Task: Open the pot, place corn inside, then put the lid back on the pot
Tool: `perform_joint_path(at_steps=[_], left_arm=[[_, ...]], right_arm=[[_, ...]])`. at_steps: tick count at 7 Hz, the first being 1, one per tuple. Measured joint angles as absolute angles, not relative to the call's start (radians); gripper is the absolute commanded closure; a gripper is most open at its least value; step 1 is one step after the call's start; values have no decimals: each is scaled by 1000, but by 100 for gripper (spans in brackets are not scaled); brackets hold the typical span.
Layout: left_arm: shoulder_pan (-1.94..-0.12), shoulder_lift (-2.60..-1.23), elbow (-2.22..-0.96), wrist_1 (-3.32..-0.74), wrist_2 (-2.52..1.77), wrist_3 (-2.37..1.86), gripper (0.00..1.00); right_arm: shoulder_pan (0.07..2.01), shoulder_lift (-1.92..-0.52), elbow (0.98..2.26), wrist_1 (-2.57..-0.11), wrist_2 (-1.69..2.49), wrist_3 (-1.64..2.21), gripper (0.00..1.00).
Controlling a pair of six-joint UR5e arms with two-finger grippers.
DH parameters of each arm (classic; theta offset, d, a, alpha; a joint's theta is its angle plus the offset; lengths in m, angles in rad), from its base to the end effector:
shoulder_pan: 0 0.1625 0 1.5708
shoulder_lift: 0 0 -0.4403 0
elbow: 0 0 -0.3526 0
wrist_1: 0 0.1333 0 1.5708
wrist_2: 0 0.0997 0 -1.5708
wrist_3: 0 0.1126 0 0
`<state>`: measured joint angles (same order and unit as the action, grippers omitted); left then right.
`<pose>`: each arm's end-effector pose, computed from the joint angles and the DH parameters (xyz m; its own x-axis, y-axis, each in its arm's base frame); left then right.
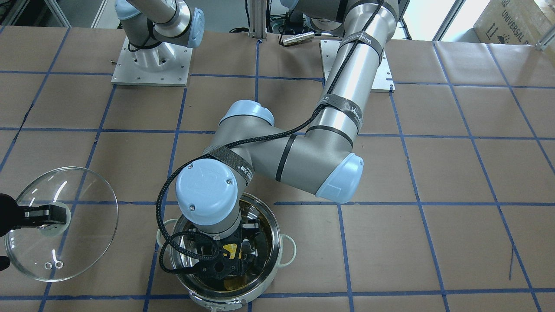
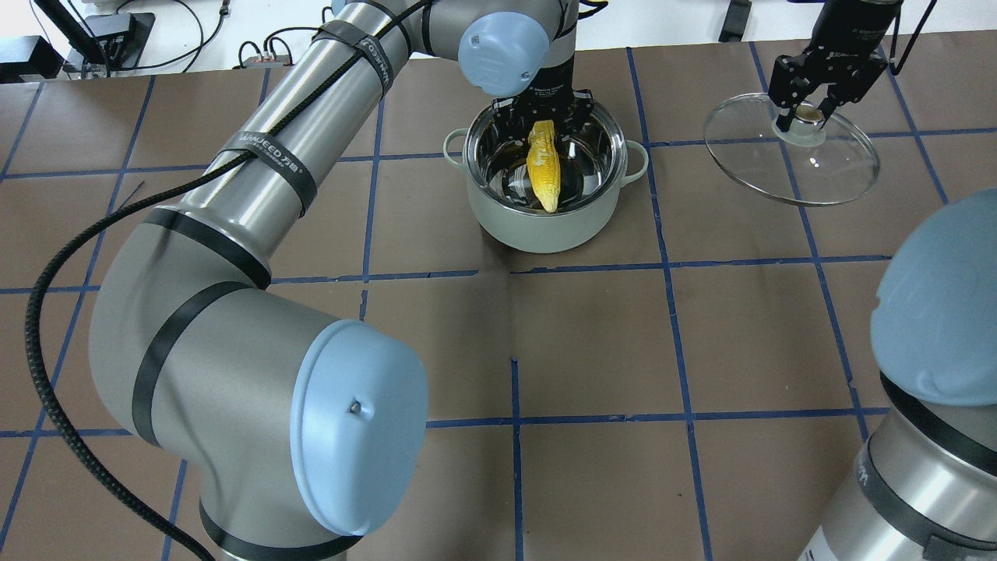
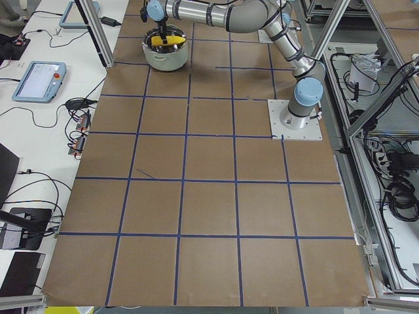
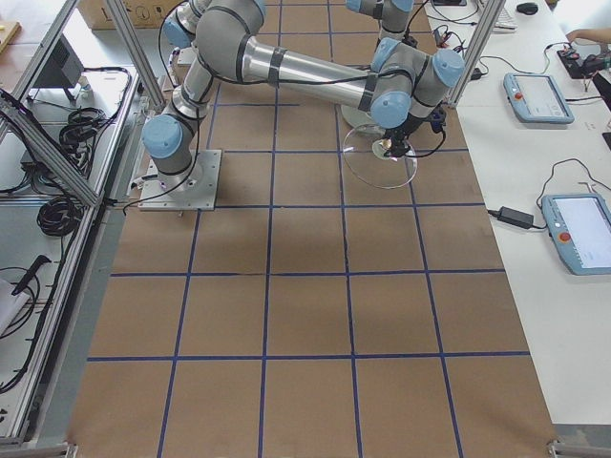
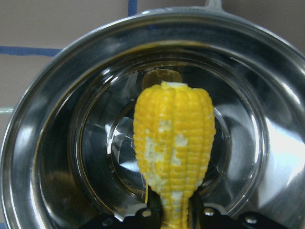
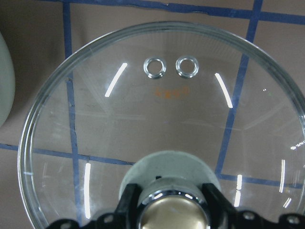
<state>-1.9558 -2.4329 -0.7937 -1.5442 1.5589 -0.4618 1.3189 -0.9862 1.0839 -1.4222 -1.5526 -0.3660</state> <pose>-0.4172 -0.6710 0.3009 -0.9969 -0.0766 -0.0154 -0.0774 0.9953 0.0576 -0.0342 -0.6760 0.3618 -0.9896 -0.0994 -0.1037 -0.1204 0.9677 0.2214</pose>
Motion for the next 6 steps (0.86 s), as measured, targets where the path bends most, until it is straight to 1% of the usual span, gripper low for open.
perform_joint_path(at_steps=[2, 4, 6], left_arm=[[-1948, -2419, -790, -1558, 1560, -426, 2], [-1915, -2381, -797, -1577, 1559, -309, 3], [-1829, -2294, -830, -1641, 1551, -139, 3]], right_arm=[[1321, -990, 1082, -1426, -1552, -355, 83], [1348, -1024, 1076, -1427, -1546, -285, 85], [1447, -1060, 1077, -1427, -1538, -170, 85]])
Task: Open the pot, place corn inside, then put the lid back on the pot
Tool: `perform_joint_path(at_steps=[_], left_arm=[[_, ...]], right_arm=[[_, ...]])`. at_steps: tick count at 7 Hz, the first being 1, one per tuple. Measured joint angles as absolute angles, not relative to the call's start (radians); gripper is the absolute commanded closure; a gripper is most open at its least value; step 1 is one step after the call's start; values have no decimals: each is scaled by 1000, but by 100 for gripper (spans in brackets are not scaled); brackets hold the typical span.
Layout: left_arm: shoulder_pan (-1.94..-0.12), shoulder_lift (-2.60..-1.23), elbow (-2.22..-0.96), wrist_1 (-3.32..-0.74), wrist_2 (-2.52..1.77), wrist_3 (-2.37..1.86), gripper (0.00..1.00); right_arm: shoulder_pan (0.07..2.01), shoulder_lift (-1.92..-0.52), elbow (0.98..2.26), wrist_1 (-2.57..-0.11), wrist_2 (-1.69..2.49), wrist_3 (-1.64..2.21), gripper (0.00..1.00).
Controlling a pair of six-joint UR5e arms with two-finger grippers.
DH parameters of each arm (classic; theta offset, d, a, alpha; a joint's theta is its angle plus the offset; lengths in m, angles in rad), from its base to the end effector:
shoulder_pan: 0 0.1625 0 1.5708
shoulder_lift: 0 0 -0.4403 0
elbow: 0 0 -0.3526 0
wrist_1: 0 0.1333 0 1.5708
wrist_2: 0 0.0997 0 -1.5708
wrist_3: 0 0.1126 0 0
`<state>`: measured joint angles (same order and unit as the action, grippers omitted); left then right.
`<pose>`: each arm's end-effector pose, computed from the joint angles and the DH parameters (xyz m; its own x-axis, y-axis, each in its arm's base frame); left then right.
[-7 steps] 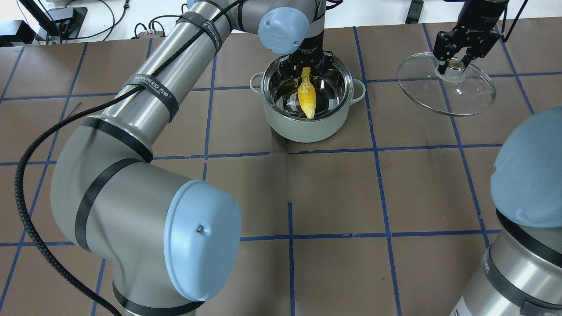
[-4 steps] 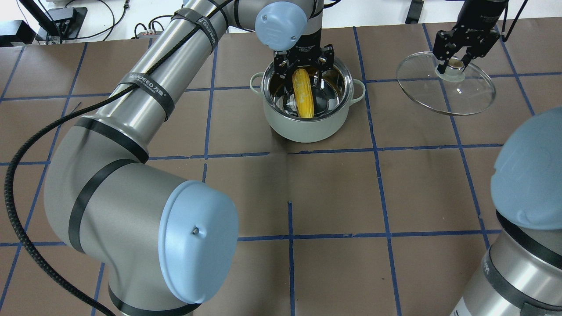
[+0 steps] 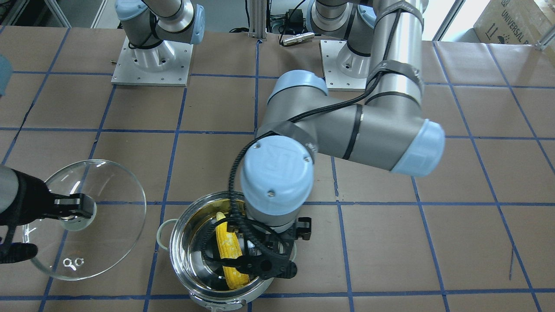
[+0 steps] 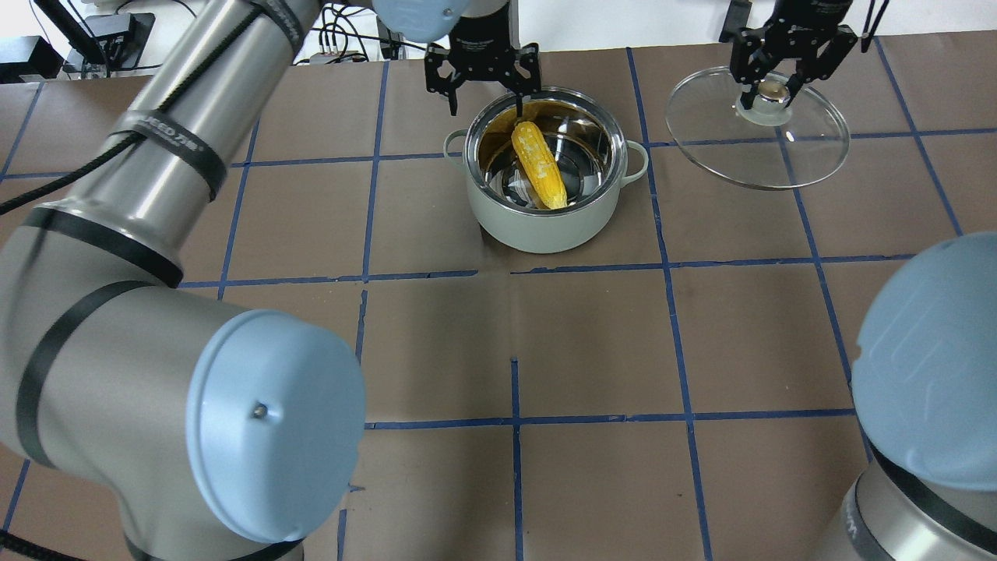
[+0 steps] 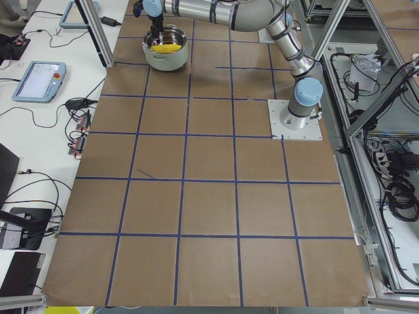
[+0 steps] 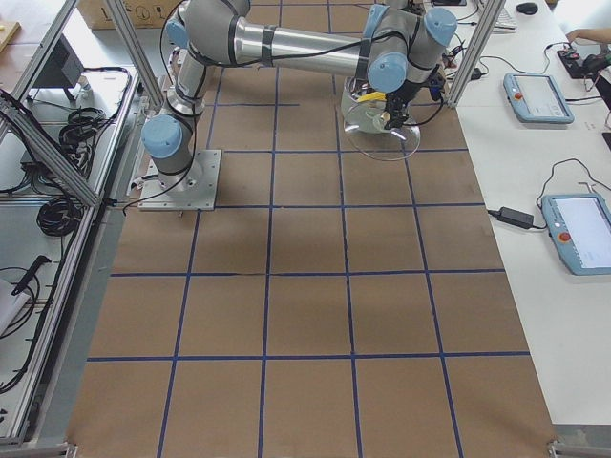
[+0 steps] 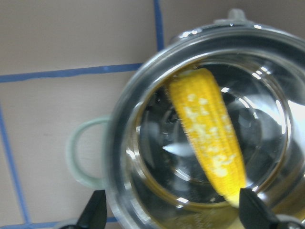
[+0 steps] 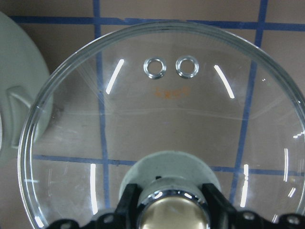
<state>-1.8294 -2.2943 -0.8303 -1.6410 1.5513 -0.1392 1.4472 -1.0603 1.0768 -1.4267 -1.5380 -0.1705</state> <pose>-0.3196 -0.6784 0.3808 -0.9929 0.1183 0.0119 0.1187 0.9914 0.0554 0.0560 -0.6601 0.4138 -0.9975 -0.0397 -0.0590 -0.0482 0.9872 0.1521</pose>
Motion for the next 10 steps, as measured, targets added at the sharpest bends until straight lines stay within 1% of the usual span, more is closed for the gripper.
perform_joint_path(at_steps=[1, 2, 4, 6, 8, 10], left_arm=[[-1788, -2231, -872, -1680, 1549, -72, 3], [-1748, -2160, -942, -1701, 1547, -10, 3], [-1684, -2008, -1124, -1703, 1545, 68, 2], [-1647, -1865, -1283, -1699, 1547, 90, 0], [-1632, -1778, -1400, -1663, 1549, 99, 0], [-1626, -1737, -1462, -1599, 1549, 103, 0]], right_arm=[[1502, -1071, 1076, -1428, -1536, -97, 85], [1558, -1076, 1074, -1433, -1535, -20, 85], [1678, -1074, 1075, -1492, -1543, 137, 85], [1780, -1037, 1081, -1581, -1550, 245, 85], [1803, -1010, 1083, -1620, -1550, 264, 87], [1805, -1003, 1097, -1641, -1547, 266, 86]])
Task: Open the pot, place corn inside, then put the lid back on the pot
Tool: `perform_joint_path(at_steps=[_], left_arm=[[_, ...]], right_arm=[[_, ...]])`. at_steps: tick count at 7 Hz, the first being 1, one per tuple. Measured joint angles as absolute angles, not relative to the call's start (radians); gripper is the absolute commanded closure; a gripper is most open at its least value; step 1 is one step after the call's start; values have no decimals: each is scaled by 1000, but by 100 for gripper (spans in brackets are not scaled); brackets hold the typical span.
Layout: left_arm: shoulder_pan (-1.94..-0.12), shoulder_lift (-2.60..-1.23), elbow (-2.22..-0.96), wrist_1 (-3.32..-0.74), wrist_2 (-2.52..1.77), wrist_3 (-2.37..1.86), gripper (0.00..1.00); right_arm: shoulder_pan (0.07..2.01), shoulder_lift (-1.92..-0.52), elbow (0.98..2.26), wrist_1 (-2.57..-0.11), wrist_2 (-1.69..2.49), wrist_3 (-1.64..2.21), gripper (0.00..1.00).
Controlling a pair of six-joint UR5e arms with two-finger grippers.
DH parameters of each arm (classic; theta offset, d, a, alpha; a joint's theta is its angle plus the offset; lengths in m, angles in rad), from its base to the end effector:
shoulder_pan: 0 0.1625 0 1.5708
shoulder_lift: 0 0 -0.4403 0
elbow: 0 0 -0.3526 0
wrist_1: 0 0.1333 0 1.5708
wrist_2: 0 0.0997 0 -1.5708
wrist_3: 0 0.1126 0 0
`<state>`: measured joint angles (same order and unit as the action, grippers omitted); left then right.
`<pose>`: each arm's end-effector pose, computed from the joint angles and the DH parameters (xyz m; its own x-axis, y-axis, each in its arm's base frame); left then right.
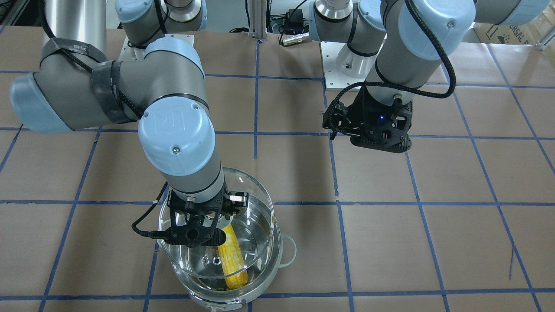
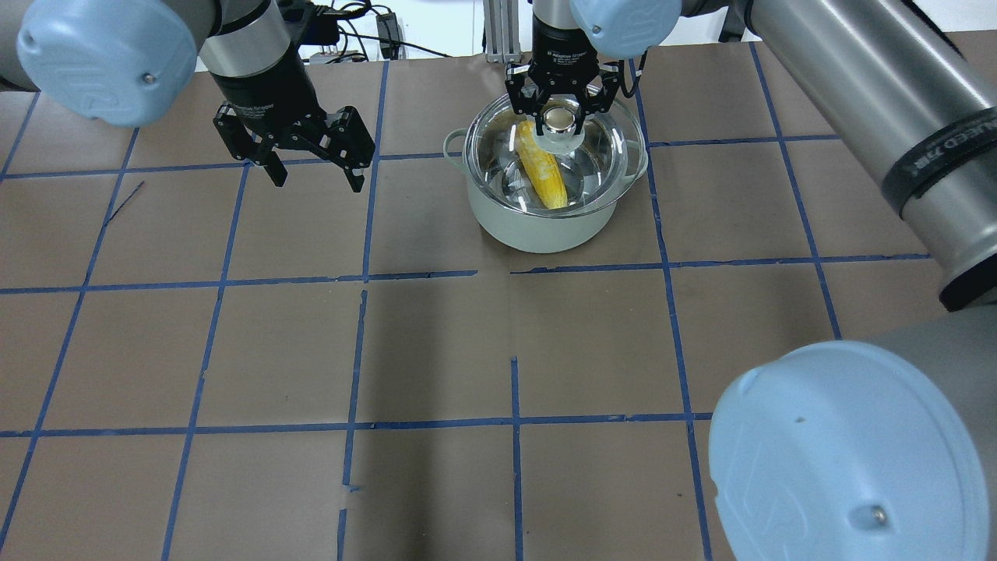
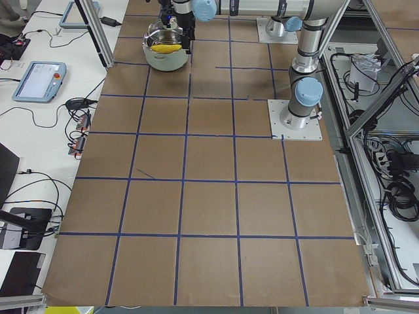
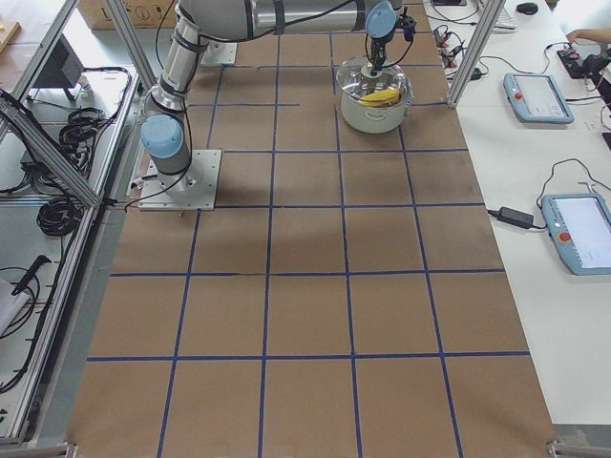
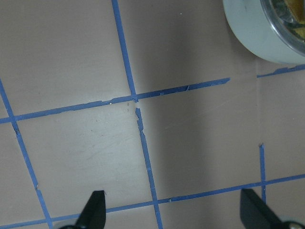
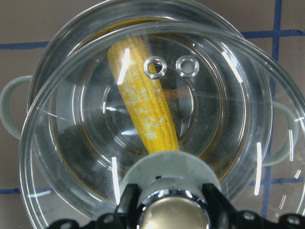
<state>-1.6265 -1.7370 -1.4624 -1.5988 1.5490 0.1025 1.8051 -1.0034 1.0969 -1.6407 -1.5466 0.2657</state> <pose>-0.1642 -0.5062 0.4557 -0.9874 0.1553 0.0304 0.1573 0.9840 0.0830 0.2913 -0.6344 0.3860 -0.9993 0.0319 -0.0171 0.0314 0.9991 0.0291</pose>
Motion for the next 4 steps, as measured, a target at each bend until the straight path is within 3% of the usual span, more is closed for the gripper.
perform_joint_path(at_steps=[4], left_arm=[[-1612, -1692, -1576, -1492, 1548, 103, 0]], right_arm=[[1807, -994, 1128, -1738, -1534, 267, 85]])
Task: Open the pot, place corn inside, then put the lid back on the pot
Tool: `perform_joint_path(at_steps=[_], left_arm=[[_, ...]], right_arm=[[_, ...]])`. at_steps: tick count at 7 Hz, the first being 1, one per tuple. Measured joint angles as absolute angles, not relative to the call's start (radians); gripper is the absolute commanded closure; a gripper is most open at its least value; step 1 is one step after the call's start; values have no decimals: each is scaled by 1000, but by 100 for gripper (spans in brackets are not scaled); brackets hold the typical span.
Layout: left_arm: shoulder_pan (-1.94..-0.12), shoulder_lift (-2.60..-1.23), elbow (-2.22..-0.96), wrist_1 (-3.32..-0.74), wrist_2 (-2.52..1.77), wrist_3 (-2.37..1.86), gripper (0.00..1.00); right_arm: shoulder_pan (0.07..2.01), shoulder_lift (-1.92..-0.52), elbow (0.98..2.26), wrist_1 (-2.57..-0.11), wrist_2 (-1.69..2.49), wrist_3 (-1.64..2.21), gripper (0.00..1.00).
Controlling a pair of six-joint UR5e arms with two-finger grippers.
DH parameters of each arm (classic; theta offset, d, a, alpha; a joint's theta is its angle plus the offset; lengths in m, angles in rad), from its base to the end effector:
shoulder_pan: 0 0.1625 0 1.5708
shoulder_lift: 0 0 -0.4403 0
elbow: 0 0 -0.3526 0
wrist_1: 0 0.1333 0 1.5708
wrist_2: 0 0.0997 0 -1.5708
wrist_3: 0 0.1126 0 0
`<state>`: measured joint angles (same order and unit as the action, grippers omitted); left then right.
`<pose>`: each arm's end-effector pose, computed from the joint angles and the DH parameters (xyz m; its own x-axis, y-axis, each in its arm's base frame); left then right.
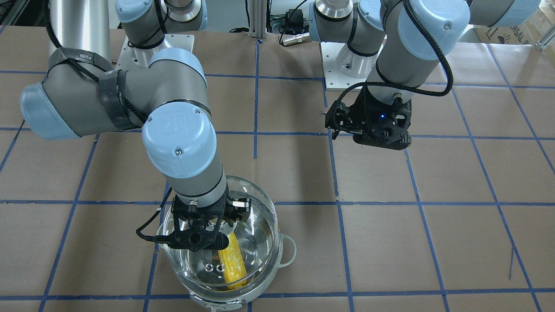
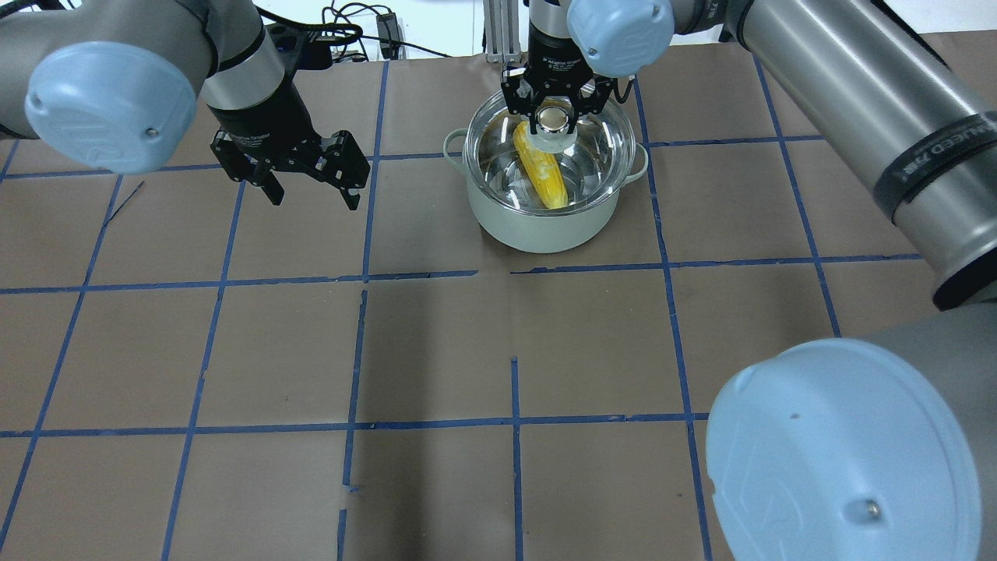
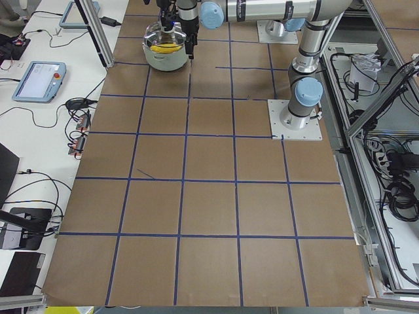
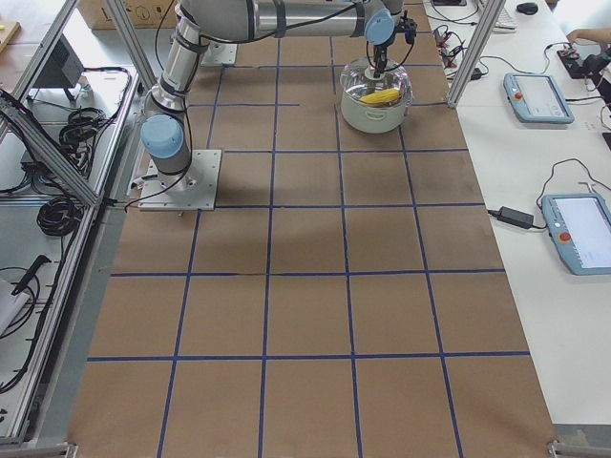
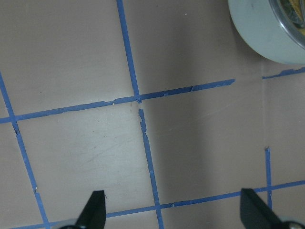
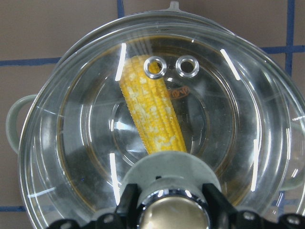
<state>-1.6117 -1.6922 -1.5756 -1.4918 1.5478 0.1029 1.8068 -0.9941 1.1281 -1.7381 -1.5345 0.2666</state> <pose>-0.1561 -0.4914 0.4380 -0.9895 0.1421 0.0277 0.1432 0.9887 0.0446 0.2956 -0.6416 0.3753 -0.9986 0.0295 -0.0438 0.0305 0.9993 -0.0226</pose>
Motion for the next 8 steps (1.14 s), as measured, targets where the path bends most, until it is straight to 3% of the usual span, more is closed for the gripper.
perform_joint_path(at_steps=[4, 7, 8], left_arm=[[-1607, -1683, -1598, -1458, 1553, 106, 0], [-1570, -1679, -1598, -1461, 1548, 96, 0], [-1566, -1679, -1598, -1465, 1549, 73, 0]], right_arm=[[1807, -969, 1128, -1794, -1529, 269, 79], [1807, -963, 1127, -1799, -1529, 270, 59], [1806, -961, 1128, -1799, -1529, 270, 47]])
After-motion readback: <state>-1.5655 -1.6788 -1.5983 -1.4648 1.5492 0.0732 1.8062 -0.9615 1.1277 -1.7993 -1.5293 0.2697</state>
